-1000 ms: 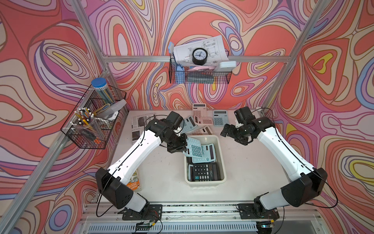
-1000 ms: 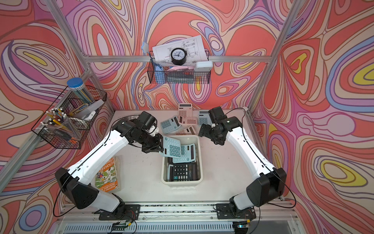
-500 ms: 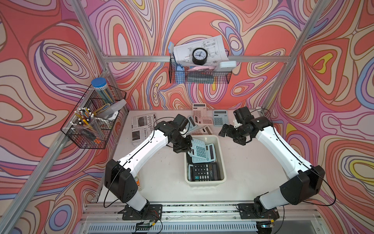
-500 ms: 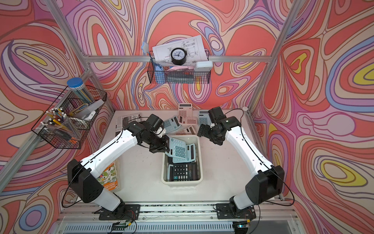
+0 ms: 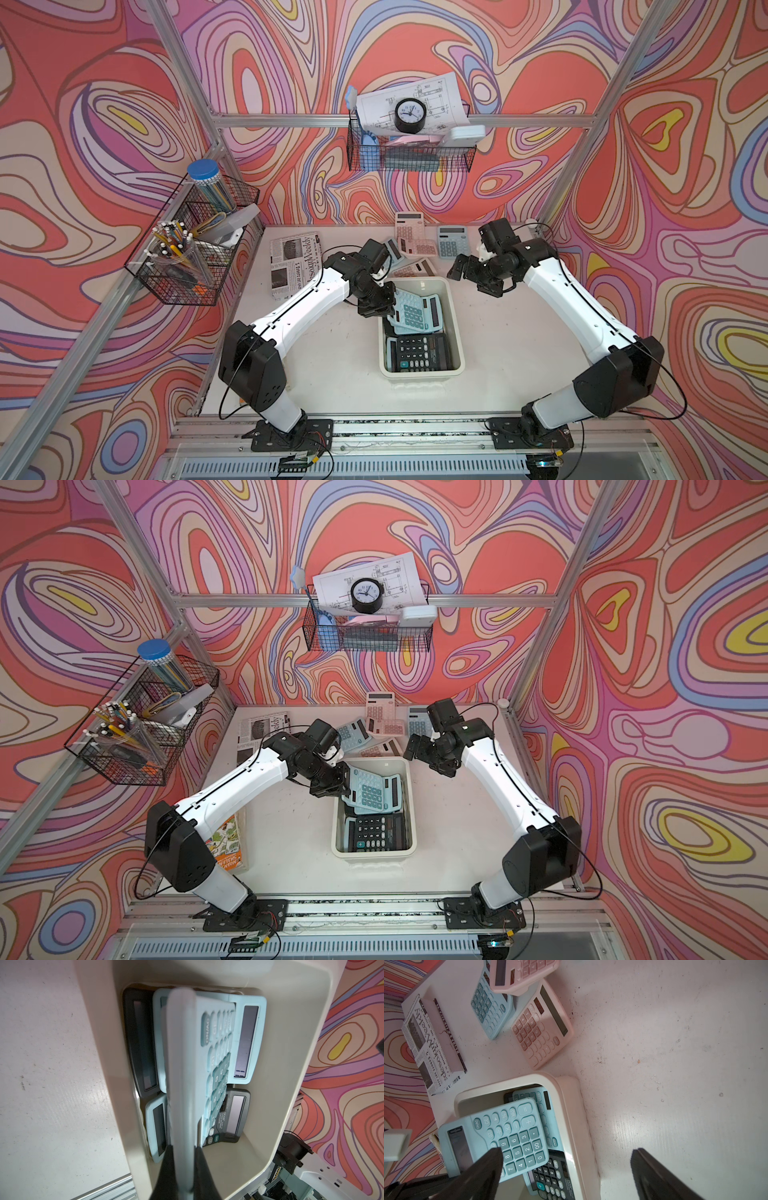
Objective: Put the calculator in the storage box
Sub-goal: Place the calculator in the storage box.
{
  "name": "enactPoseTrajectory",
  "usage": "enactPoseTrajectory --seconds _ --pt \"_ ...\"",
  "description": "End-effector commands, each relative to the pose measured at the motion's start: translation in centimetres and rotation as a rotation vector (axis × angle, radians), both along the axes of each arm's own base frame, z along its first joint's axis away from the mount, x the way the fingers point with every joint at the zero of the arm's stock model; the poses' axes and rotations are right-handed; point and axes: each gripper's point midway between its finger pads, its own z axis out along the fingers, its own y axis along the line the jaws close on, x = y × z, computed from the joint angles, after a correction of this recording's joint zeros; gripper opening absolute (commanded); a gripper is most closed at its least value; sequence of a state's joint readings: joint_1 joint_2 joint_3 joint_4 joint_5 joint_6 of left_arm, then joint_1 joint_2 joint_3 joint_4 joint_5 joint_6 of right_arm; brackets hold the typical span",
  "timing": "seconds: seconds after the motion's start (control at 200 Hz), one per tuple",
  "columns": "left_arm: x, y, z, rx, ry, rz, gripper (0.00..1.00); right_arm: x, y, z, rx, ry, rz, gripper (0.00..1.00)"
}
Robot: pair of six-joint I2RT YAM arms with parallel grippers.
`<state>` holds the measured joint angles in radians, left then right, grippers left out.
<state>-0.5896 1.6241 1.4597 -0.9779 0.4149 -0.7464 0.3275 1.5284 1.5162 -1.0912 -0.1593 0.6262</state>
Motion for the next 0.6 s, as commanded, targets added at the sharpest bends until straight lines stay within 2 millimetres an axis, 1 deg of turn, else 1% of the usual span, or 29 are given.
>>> enactPoseTrajectory --seconds 0.0,0.105,0.331,0.471,0.596 --pt "0.4 -0.3 0.8 0.009 -0.017 -0.024 0.31 0.2 0.1 -0.3 0.005 0.001 0.01 0.98" --pt "0.7 -0.4 1.7 0.012 -0.021 -0.023 0.39 0.2 0.1 -0.2 0.008 0.0 0.014 0.98" --pt "1.8 -0.2 3.6 0.049 -0.051 -0.015 0.42 0.1 0.9 0.1 0.041 0.001 0.053 0.98" --pt "1.8 0.7 3.7 0.1 -0.057 -0.018 0.47 0.0 2.3 0.5 0.102 0.001 0.123 0.98" --pt "1.9 1.8 3.5 0.13 -0.062 -0.005 0.56 -0.4 3.3 0.3 0.147 0.014 0.172 0.96"
